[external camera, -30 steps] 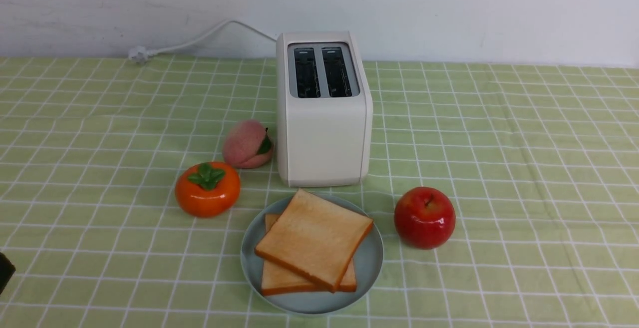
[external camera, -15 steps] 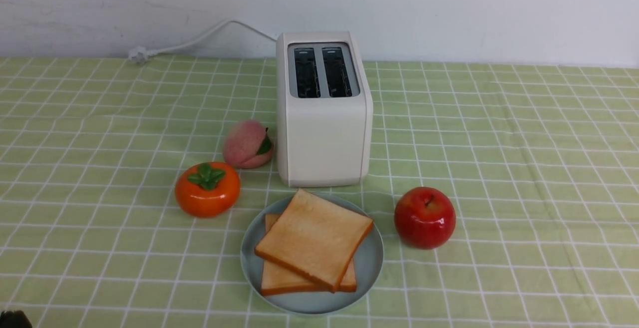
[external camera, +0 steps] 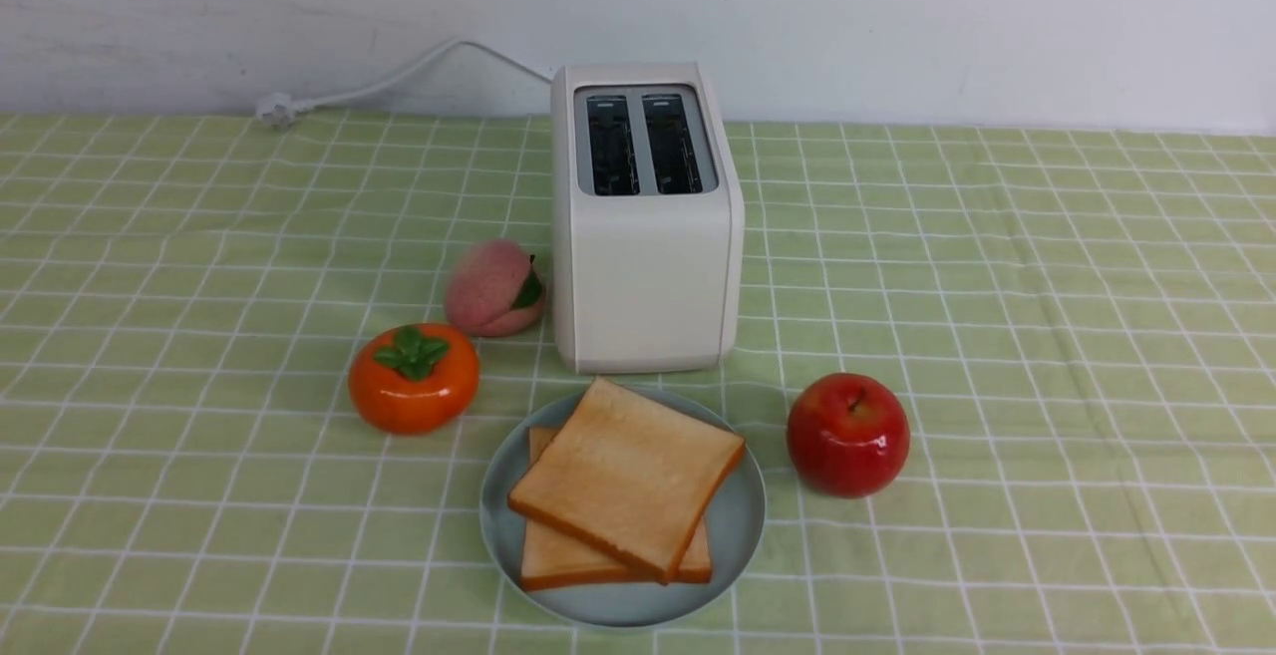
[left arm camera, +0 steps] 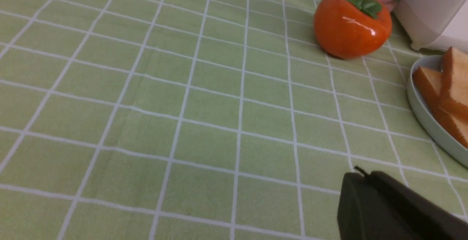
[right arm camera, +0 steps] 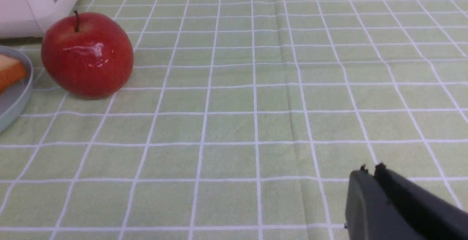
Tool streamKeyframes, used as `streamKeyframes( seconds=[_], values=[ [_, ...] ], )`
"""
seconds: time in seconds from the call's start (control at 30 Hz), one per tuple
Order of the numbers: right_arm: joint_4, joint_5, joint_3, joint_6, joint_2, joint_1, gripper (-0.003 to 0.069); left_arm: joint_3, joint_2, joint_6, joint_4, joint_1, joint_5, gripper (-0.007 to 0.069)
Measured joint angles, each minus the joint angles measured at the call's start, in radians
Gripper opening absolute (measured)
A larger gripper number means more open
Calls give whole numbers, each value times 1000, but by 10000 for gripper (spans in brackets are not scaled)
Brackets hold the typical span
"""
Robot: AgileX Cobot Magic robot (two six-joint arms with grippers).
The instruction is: Take toasted bread from bread machine on green coffee tablecloth place on plate.
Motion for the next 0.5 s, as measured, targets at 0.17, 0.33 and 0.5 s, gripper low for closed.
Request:
streamKeyframes(
  seconds=[0.17,0.33,0.5],
  values=[
    [0,0,0,0,0,0,32,0,0,-4,-1,0,0,-13],
    [0,0,0,1,0,0,36,0,0,-4,-1,0,0,-13],
    [0,0,0,1,0,0,43,0,0,-6,-1,0,0,-13]
  ],
)
